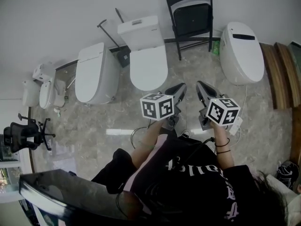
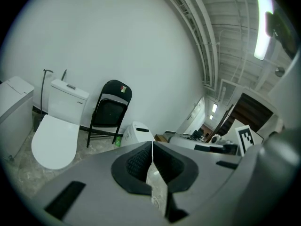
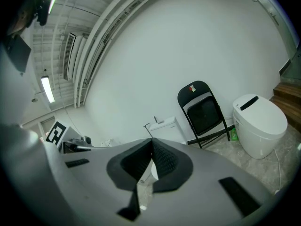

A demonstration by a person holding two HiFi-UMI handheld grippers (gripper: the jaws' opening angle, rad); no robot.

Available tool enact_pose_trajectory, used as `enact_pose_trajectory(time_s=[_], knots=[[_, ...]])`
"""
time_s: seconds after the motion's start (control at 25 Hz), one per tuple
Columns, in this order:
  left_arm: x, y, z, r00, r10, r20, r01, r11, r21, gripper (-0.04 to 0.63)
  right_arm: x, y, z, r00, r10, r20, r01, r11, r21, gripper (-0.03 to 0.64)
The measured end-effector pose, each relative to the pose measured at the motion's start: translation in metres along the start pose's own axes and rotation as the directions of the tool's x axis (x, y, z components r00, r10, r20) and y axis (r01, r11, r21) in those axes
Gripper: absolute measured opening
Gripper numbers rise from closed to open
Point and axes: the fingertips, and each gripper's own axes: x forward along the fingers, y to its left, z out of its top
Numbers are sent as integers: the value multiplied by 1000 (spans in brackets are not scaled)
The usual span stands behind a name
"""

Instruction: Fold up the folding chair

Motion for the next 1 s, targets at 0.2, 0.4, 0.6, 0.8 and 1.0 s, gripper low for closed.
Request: enact_pose_trajectory(time_s=[0.2,0.4,0.6,0.8,1.0], knots=[[9,-3,3,1000,-7,-14,7,1000,9,9,-1,-8,7,1000,-8,11,8,1000,4,15],[15,-8,1,999,-19,-28,20,1000,18,9,-3,-13,7,1000,-16,16,16,1000,12,15],[13,-7,-3,999,-19,-32,19,1000,19,9,-5,-15,6,1000,-18,21,18,1000,16,15],[10,-4,1,1000,-10,-25,10,1000,13,9,-1,-12,8,1000,-11,16,10,1000,11,15],[6,5,-2,1000,0,-20,0,1000,10,9,4,-8,0,1000,-2,7,2,1000,4,15]])
